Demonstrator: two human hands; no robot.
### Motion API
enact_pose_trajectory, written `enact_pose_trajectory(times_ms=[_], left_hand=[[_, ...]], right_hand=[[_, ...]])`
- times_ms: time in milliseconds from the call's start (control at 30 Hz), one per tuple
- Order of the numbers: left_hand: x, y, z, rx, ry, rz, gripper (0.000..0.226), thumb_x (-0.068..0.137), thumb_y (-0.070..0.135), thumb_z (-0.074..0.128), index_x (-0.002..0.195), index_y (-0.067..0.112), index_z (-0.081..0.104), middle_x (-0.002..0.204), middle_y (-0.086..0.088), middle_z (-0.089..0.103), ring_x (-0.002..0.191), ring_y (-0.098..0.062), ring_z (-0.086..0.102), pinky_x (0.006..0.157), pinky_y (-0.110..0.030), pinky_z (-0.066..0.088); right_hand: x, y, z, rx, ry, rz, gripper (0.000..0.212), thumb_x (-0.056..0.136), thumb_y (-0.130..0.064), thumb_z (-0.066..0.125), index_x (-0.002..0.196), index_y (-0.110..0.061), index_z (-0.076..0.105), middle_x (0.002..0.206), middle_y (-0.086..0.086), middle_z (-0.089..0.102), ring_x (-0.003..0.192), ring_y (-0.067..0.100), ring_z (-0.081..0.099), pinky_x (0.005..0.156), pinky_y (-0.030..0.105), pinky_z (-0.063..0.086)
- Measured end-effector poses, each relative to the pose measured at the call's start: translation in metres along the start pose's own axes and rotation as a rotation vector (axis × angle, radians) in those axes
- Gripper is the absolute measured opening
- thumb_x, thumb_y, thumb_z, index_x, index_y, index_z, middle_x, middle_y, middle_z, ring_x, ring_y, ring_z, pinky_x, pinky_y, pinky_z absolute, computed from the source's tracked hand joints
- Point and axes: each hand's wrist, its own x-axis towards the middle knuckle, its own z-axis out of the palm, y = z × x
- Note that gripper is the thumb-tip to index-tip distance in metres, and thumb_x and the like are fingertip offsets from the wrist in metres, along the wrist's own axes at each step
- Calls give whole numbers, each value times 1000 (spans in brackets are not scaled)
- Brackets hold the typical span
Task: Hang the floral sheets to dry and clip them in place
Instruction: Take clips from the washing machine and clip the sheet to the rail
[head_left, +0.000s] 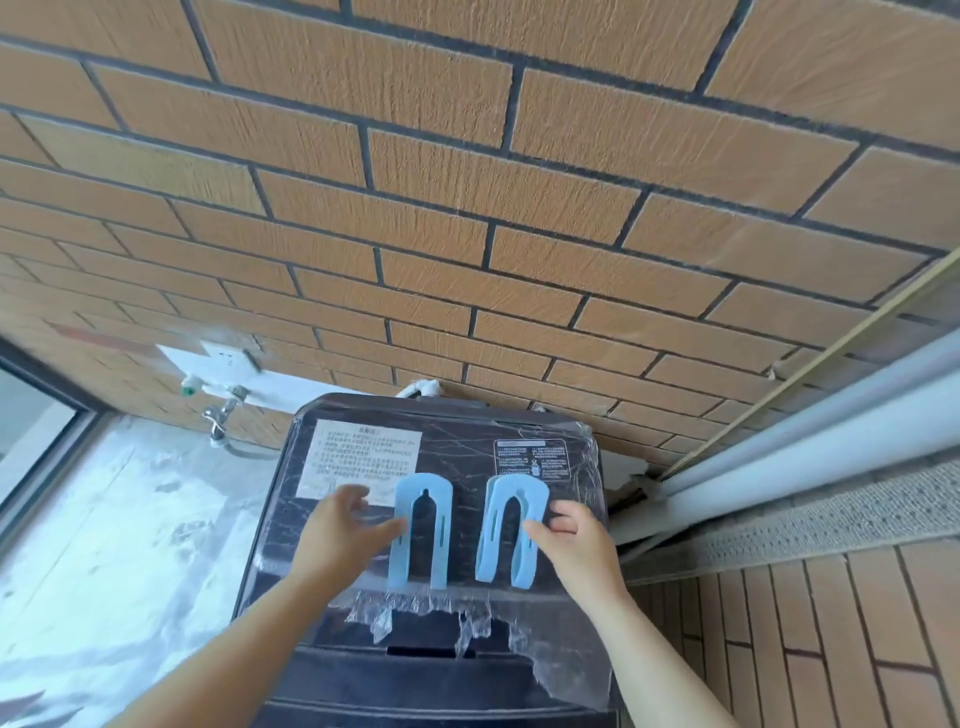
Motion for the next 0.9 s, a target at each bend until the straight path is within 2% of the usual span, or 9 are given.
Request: enact_pose_trajectory(times_ms=[133,233,300,367,467,567,667,800,900], left_hand=[[15,20,-12,106,5,230,62,75,46,76,126,18,54,128,-2,56,108,-15,58,88,-29,49],[26,34,-12,176,-65,237,64,78,53,69,128,17,52,133,-2,54,116,-18,55,94,-32,47],[33,41,-10,145,-134,154,63,77,59,66,124,19,54,132,-2,55,112,-19,57,91,-33,49],[38,45,-9,138,-186,107,50,78,61,64,109,21,60,126,-2,59,94,-17,60,76,-30,51],[43,46,-7,134,-244,92,43,82,58,61,100,19,65,119,-2,62,90,-16,59,69,-27,46],[50,43,-5,146,-306,89,50,84,60,57,104,15,65,112,1,63,96,-18,60,79,-30,46],[59,39,-6,175,-381,77,53,83,62,56,105,14,59,106,0,60,93,-18,59,81,-30,48],[60,40,-7,176,-420,13,69,82,65,55,132,17,46,130,-7,56,105,-21,57,88,-34,49],[57,44,-5,195,-424,2,71,85,63,52,137,16,42,134,-9,53,103,-21,56,82,-31,46]], right_hand=[[14,-18,-6,-17,13,-85,44,84,-39,70,121,-18,59,111,-5,65,104,11,62,89,28,50],[21,-28,-5,-26,3,-89,45,86,-40,68,123,-17,57,114,-3,61,105,13,58,85,24,45],[24,-33,-2,-16,-2,-73,45,85,-43,68,120,-17,56,112,-4,57,104,12,56,83,23,42],[27,-35,1,-31,-12,-56,38,85,-44,67,109,-18,57,104,-6,57,97,11,55,78,24,41],[29,-36,5,-72,-40,-66,35,87,-45,64,90,-10,60,78,-3,55,72,13,51,62,27,35],[29,-37,4,-87,-51,-132,36,89,-40,63,77,-6,57,63,-3,44,57,11,40,52,24,27],[31,-39,0,-133,-74,-200,35,90,-36,62,76,-4,59,66,-4,45,59,10,41,55,24,29],[35,-44,-6,-232,-183,-198,35,94,-37,56,66,-19,46,65,-7,40,59,8,38,56,25,27],[37,-47,-6,-277,-239,-172,37,96,-39,53,64,-27,37,66,-12,36,59,4,36,56,23,26]])
